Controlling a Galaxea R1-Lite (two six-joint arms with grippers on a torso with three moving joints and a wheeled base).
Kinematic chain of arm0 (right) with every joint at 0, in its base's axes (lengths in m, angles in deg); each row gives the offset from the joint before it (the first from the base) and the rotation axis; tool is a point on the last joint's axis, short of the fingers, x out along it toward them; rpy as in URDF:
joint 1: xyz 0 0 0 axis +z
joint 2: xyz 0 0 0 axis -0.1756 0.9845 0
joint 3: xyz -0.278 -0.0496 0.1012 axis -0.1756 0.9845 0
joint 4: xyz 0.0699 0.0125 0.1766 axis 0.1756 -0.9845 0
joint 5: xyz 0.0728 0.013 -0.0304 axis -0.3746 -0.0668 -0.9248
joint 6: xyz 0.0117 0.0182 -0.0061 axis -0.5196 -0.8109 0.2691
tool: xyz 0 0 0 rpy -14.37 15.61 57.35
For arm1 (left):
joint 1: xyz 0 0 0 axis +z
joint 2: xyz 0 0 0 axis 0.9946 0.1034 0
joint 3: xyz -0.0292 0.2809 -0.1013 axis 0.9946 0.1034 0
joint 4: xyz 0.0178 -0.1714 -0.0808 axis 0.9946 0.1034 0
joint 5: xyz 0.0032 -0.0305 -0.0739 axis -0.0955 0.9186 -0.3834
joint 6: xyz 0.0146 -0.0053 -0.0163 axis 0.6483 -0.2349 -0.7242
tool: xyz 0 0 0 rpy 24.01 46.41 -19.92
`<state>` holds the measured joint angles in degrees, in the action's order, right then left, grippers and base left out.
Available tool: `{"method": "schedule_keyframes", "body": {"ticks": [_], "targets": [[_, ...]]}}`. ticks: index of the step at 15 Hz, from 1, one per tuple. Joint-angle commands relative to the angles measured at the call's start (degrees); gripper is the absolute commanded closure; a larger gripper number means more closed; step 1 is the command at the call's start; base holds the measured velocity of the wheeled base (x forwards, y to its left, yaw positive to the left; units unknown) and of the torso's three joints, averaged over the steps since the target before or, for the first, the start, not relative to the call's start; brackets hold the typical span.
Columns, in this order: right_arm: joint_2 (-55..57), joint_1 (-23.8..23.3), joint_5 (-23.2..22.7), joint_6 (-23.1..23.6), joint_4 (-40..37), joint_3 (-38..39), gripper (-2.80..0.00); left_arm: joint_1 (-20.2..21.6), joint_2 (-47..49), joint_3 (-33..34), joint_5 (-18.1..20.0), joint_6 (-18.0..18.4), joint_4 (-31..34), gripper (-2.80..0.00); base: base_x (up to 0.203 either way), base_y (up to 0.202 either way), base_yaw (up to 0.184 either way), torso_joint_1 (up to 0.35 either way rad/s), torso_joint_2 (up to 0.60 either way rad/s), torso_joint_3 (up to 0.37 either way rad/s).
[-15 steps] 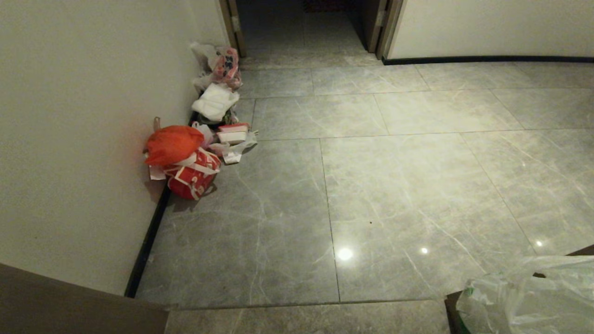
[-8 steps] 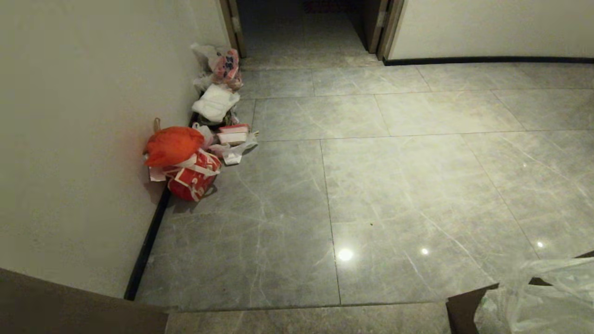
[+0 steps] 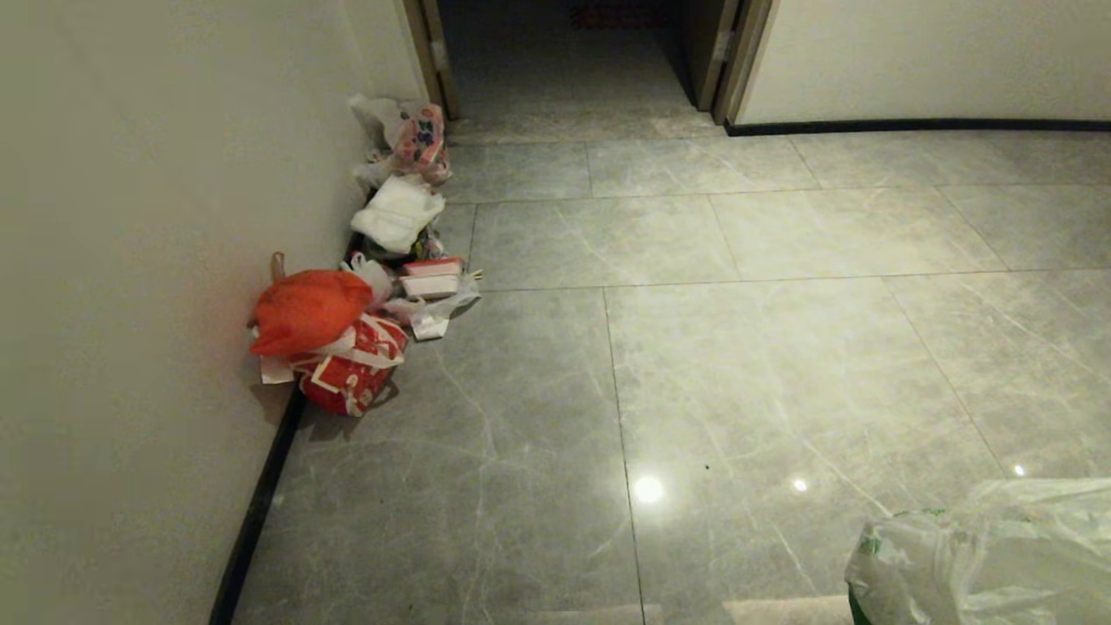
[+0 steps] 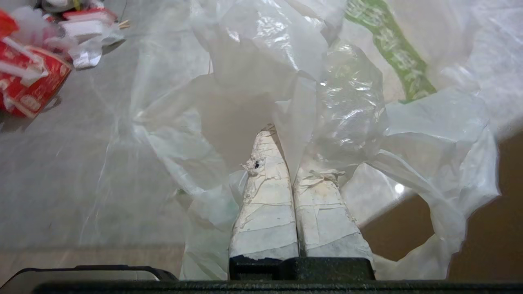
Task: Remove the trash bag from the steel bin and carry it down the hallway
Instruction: Put the trash bag at the door
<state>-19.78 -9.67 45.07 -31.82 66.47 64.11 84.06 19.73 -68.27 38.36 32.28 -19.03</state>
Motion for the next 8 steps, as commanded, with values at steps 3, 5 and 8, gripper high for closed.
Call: {"method": "schedule_keyframes", "body": {"ticks": [3,5,8], "targets": [[0.07,0.02,0.01,0.0,0.01,-0.02,0.0,0.0,0.0,-0.01,0.0,-0.07,-0.01,0.0,0.194,0.0,0.0,0.004,0.0,0.004],[0.07,0.02,0.01,0.0,0.01,-0.02,0.0,-0.02,0.0,0.05,0.0,-0.07,-0.01,0.0,0.198,0.0,0.001,0.002,0.0,0.002],[0.07,0.0,0.01,0.0,0.01,-0.02,0.0,0.0,0.0,0.05,0.0,-0.07,-0.01,0.0,0.195,0.0,-0.002,0.004,0.0,0.001]]}}
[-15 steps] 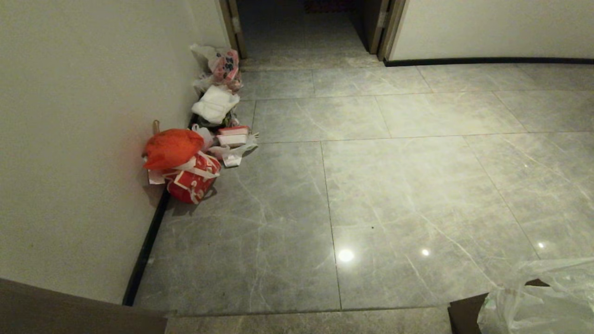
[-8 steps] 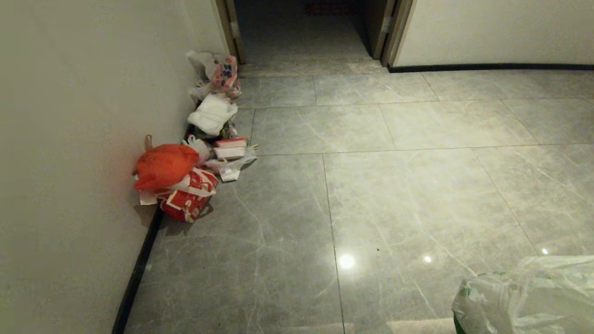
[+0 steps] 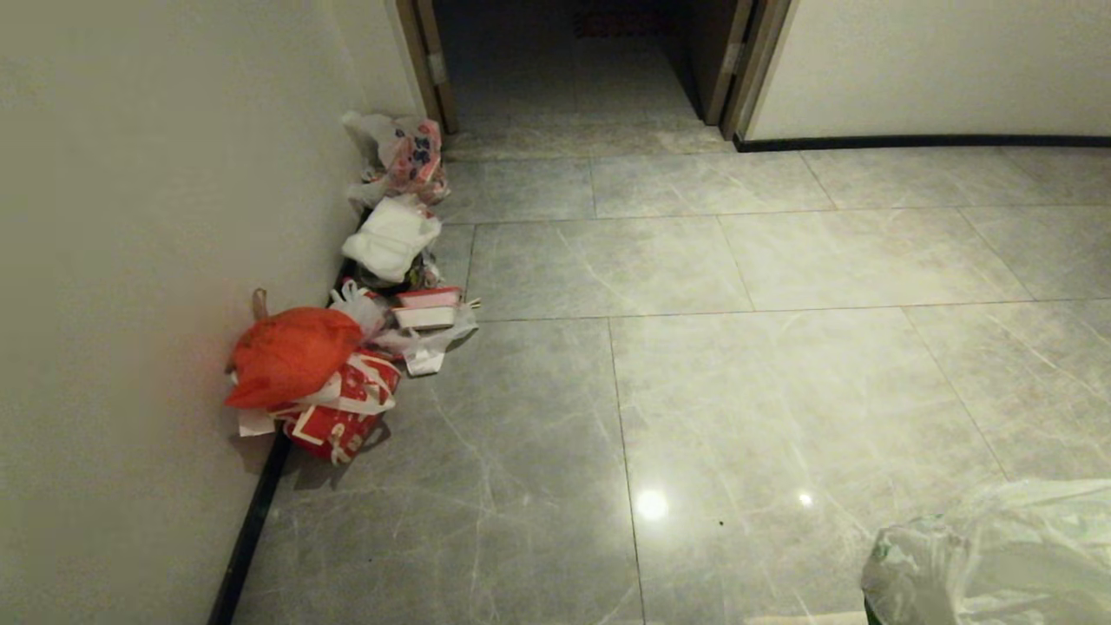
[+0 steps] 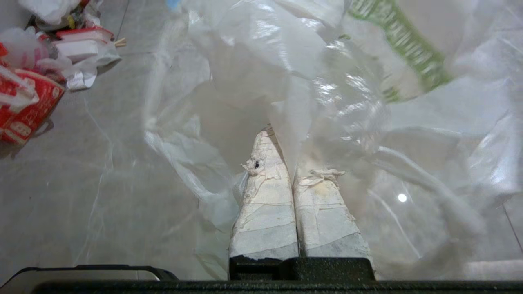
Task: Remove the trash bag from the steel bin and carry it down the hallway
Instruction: Put the trash bag at the door
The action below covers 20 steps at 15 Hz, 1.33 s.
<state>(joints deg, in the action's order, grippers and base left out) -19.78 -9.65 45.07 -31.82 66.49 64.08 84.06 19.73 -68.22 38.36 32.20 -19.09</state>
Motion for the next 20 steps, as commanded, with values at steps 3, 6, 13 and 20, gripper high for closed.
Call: {"method": "schedule_keyframes", "body": {"ticks": [3,6,13,20], "targets": [[0.07,0.06,0.01,0.0,-0.02,0.0,0.0,0.0,0.0,0.0,0.0,0.0,0.04,0.0,0.201,0.0,0.002,0.0,0.0,0.001],[0.07,-0.02,0.01,0.0,-0.02,0.0,0.0,0.0,0.0,0.0,0.0,0.0,0.04,0.0,0.194,0.0,0.0,0.001,0.0,0.002],[0.07,0.0,0.01,0.0,-0.02,0.0,0.0,0.0,0.0,0.0,-0.01,0.0,0.04,0.0,0.193,0.0,0.001,0.002,0.0,0.003],[0.07,0.06,0.01,0.0,-0.02,0.0,0.0,0.0,-0.02,-0.01,-0.01,0.0,0.04,0.0,0.186,0.0,-0.001,0.002,0.0,0.001]]}}
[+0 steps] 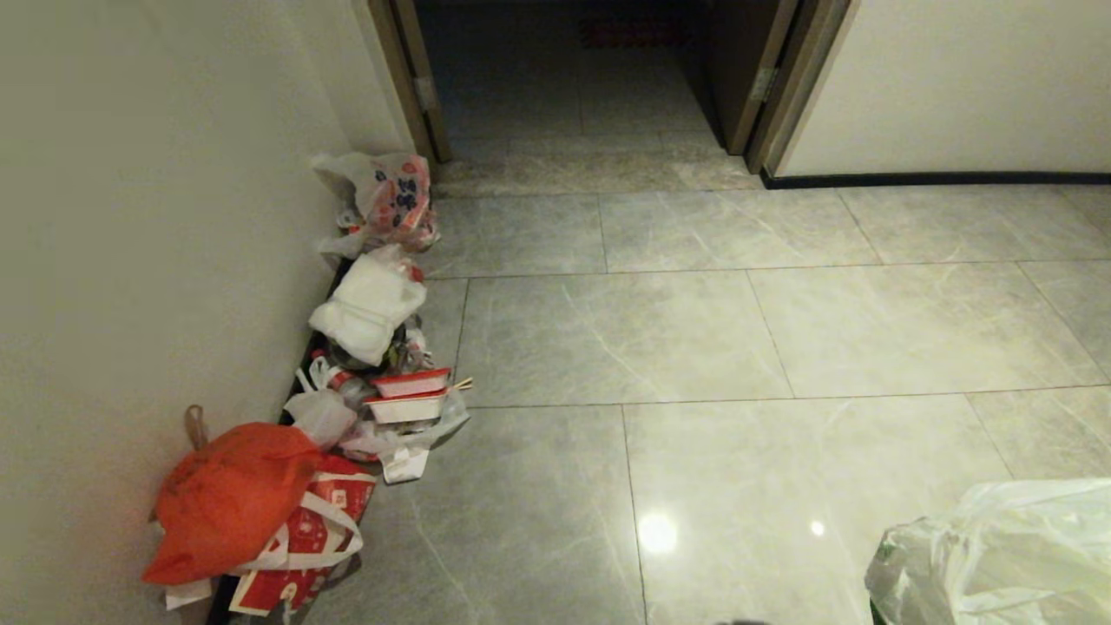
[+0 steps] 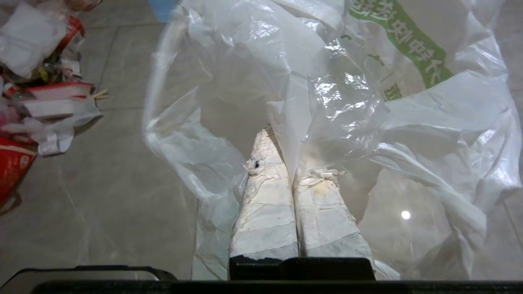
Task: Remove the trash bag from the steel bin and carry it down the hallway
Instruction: Put the trash bag at the door
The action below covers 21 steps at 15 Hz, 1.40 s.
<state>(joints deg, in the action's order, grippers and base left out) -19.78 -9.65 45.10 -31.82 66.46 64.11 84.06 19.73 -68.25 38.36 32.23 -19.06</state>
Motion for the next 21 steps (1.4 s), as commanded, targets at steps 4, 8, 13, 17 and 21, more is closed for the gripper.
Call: {"method": "schedule_keyframes", "body": {"ticks": [4,8,13,17,21], "targets": [[0.07,0.01,-0.01,0.0,0.02,-0.02,0.0,0.0,0.0,0.02,-0.09,-0.02,0.01,0.0,0.194,0.0,0.0,0.001,0.0,0.003],[0.07,0.06,-0.01,0.0,0.02,-0.02,0.0,0.0,0.0,0.02,-0.06,-0.02,0.01,0.0,0.193,0.0,0.0,0.002,0.0,0.002],[0.07,-0.02,-0.01,0.0,0.02,-0.02,0.0,0.0,-0.01,0.02,0.0,-0.02,0.01,0.0,0.193,0.0,0.001,0.004,0.01,0.0],[0.07,0.06,-0.01,0.0,0.02,-0.02,0.0,0.0,0.0,0.02,0.0,-0.02,0.01,0.0,0.198,0.0,0.0,0.002,0.0,0.002],[0.07,0.0,-0.01,0.0,0.02,-0.02,0.0,0.0,0.0,-0.05,0.0,0.07,0.01,0.0,0.189,0.0,-0.002,0.004,0.0,0.001]]}}
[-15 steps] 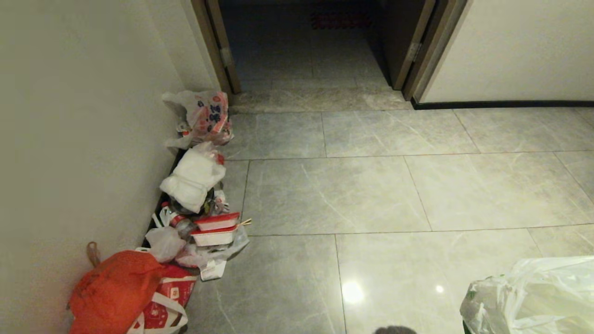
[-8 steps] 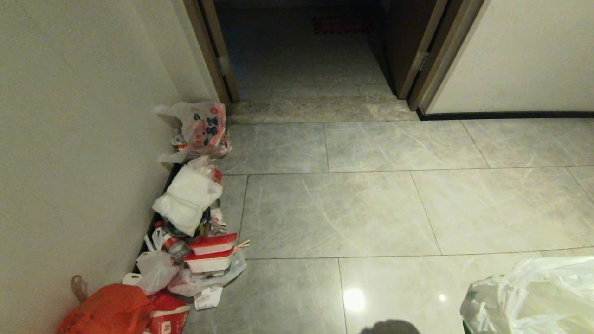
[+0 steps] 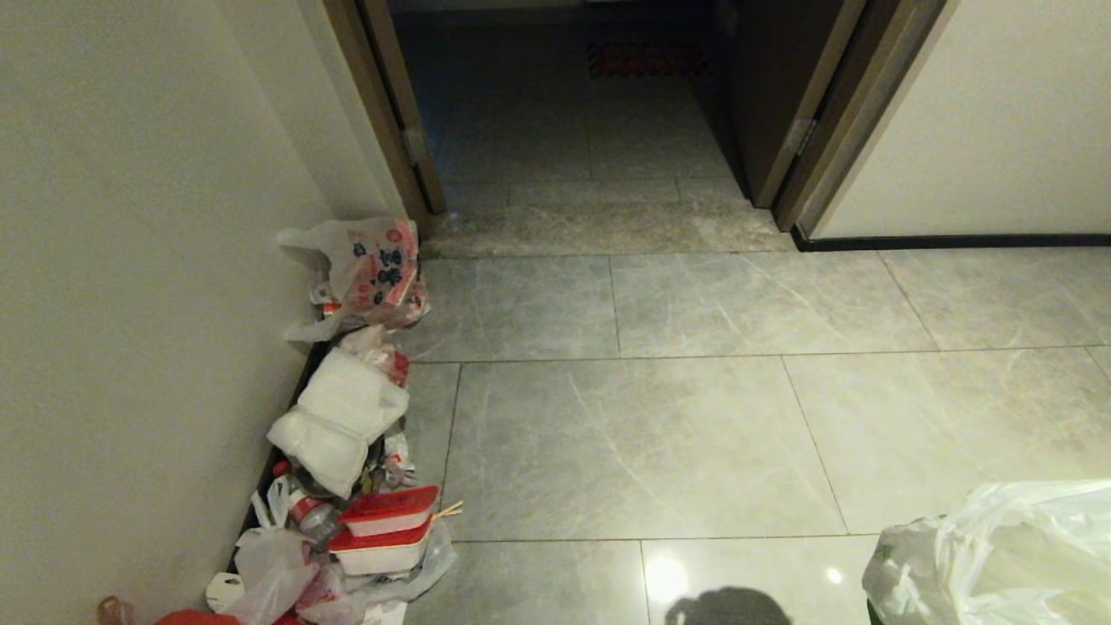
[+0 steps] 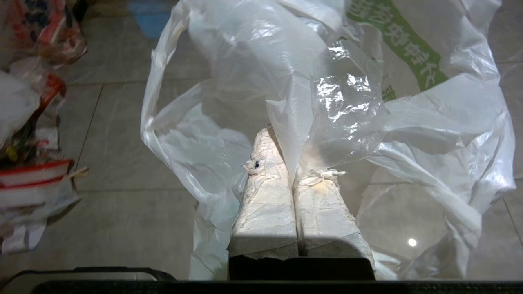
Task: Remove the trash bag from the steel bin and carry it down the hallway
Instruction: Put the trash bag at the door
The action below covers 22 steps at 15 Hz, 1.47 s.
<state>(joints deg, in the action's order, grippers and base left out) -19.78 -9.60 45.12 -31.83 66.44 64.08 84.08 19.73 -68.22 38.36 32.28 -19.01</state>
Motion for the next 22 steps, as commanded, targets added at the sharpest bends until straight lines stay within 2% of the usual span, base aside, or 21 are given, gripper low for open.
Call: {"method": "schedule_keyframes", "body": {"ticks": [1,5,15,22], "targets": [[0.07,0.02,-0.04,0.01,0.04,0.0,0.0,-0.02,0.0,-0.01,0.0,0.01,-0.04,0.0,0.187,-0.014,-0.002,0.002,0.01,0.005],[0.07,-0.07,-0.04,0.01,0.04,0.0,0.0,-0.02,0.0,-0.04,0.0,-0.16,0.05,0.0,0.161,-0.05,0.002,0.002,0.0,0.001],[0.07,-0.04,-0.04,0.01,0.04,0.0,0.0,-0.02,0.0,0.0,0.0,-0.07,-0.04,0.0,0.006,0.0,0.0,0.0,0.0,0.001],[0.07,-0.07,-0.04,0.01,0.04,0.0,0.0,-0.1,0.0,-0.03,0.0,-0.1,-0.04,0.0,0.186,0.0,0.001,0.001,0.0,0.003]]}}
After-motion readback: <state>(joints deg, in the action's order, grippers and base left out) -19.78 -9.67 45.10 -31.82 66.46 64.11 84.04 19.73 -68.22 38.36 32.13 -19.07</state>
